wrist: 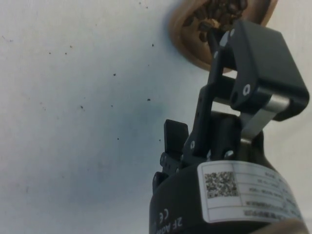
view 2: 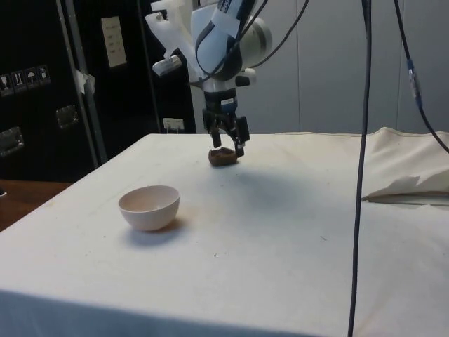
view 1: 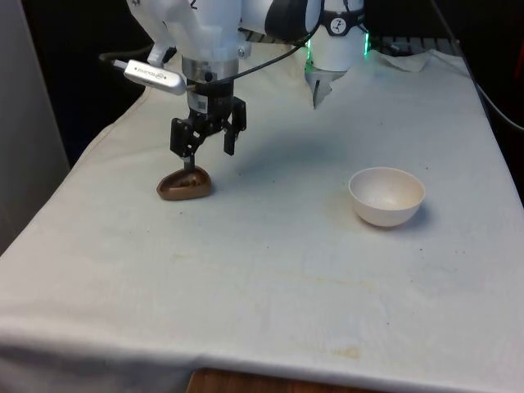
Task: Pour the coffee beans from the cup into the bowl.
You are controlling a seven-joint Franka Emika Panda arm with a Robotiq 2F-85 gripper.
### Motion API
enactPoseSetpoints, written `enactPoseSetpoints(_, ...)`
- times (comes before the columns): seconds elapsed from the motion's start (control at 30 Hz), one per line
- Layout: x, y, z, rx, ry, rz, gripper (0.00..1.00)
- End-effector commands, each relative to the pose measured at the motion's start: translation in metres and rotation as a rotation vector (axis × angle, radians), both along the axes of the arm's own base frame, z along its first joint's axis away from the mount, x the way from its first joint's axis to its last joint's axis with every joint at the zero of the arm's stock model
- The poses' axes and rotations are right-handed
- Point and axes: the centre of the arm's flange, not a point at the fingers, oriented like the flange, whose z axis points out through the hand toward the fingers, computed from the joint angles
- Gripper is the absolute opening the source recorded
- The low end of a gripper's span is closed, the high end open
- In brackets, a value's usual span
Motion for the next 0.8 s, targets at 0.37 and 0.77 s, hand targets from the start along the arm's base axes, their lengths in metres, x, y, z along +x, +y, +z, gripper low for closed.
enactPoseSetpoints(0.37, 0.0, -0.003, 0.0, 0.007, -0.017, -0.023, 1.0)
enactPoseSetpoints(0.77, 0.0, -0.011, -0.007, 0.035, -0.037, -0.073, 1.0)
